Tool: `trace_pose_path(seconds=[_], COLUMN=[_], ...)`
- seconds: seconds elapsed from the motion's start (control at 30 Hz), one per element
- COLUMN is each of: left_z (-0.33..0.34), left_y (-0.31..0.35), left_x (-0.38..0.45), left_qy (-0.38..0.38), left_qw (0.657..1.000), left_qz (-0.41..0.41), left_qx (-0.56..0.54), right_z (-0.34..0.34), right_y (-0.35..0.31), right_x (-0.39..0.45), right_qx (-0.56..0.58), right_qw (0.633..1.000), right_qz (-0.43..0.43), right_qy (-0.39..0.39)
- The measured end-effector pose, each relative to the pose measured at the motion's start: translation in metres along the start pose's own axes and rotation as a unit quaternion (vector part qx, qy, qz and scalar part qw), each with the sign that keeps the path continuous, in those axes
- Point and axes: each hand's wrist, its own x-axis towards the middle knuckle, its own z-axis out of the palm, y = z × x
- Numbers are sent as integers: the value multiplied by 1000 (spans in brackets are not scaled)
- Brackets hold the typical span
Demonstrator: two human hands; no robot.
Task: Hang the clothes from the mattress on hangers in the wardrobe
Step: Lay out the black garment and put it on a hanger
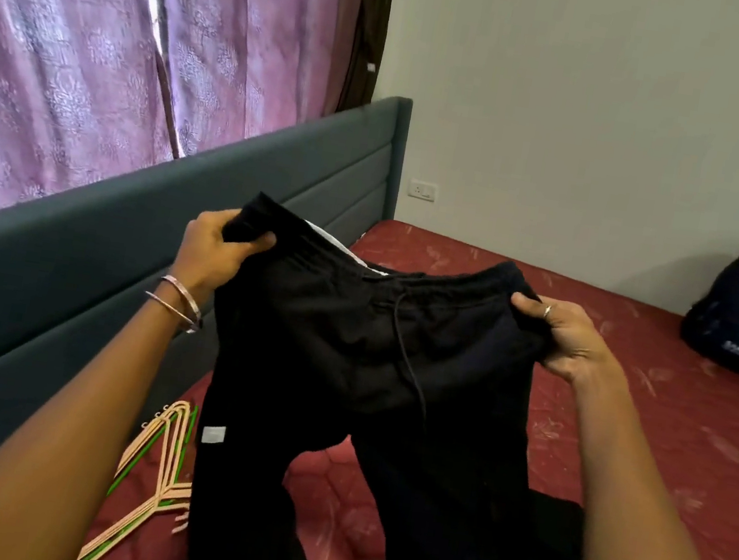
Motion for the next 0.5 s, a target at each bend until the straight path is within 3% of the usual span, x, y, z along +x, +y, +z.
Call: trace_pose_path(seconds=[0.1,0.3,0.4,0.5], left_z=[2,2,-3,-10], left_y=[7,27,37,45], left_x=[1,1,3,4], left_qy=[7,8,-19,-74], left_qw=[994,964,944,942], left_qz=[-42,-135,-191,-196], left_qx=[-101,-228,-268,-264], right_z=[-3,0,6,18], right_y=[-4,-22,-31,-39], right_x=[-8,-22,-23,-26], right_qx=[-17,-61,-75,-44], right_qw=[999,993,983,976], right_qz=[-22,-96,-165,-213], right_qy=[15,-39,-25,-13])
